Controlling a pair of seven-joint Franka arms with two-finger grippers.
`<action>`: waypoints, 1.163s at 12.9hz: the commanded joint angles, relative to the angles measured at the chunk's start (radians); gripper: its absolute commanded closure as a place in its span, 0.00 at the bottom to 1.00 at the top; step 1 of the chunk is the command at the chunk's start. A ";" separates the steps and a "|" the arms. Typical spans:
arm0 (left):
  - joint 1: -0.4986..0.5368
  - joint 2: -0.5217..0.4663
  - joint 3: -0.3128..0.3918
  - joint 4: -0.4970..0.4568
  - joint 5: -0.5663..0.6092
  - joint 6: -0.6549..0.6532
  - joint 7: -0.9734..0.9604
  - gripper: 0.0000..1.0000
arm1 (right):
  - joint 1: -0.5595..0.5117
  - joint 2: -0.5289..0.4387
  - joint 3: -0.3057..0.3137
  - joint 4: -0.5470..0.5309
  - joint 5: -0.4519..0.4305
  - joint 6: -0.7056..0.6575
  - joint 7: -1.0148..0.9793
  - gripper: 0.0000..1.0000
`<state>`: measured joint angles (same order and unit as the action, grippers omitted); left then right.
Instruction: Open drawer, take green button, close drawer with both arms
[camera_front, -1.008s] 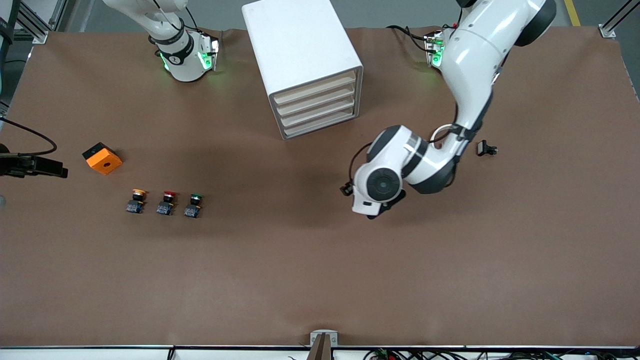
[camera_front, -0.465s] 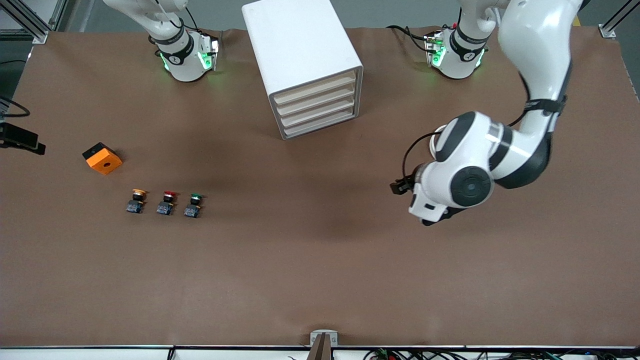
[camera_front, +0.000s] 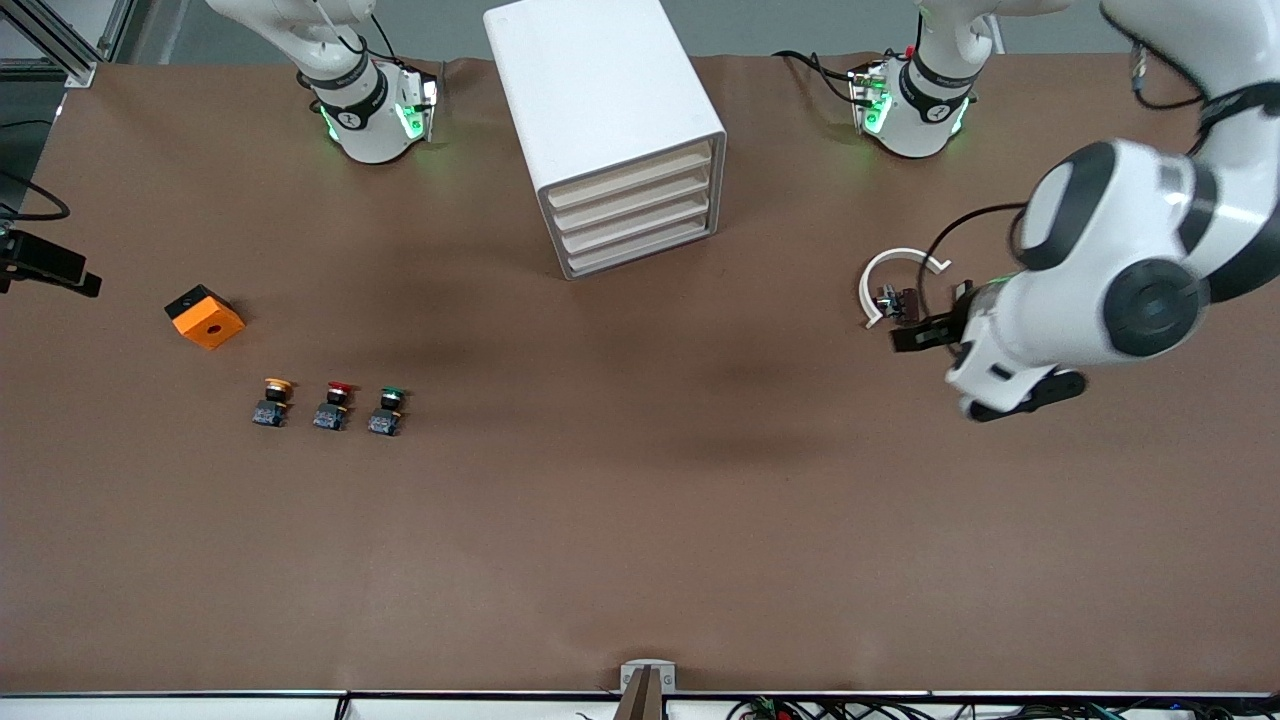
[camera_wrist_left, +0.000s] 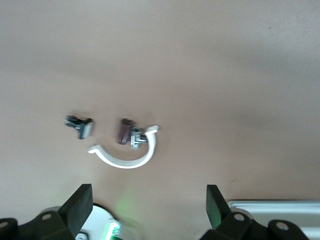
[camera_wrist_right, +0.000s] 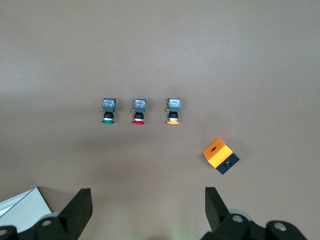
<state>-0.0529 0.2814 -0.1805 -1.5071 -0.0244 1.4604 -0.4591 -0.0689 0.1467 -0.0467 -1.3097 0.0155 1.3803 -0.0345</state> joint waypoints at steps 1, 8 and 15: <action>-0.004 -0.204 0.085 -0.197 -0.022 0.023 0.147 0.00 | -0.009 -0.087 0.004 -0.110 0.015 0.028 0.048 0.00; 0.071 -0.448 0.180 -0.348 -0.022 0.081 0.394 0.00 | 0.030 -0.121 -0.004 -0.146 0.021 0.054 0.099 0.00; 0.059 -0.423 0.168 -0.233 0.004 0.078 0.422 0.00 | 0.066 -0.177 -0.055 -0.226 0.020 0.095 0.099 0.00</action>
<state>0.0110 -0.1639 -0.0048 -1.7856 -0.0297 1.5421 -0.0453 -0.0201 0.0449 -0.0874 -1.4439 0.0268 1.4345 0.0489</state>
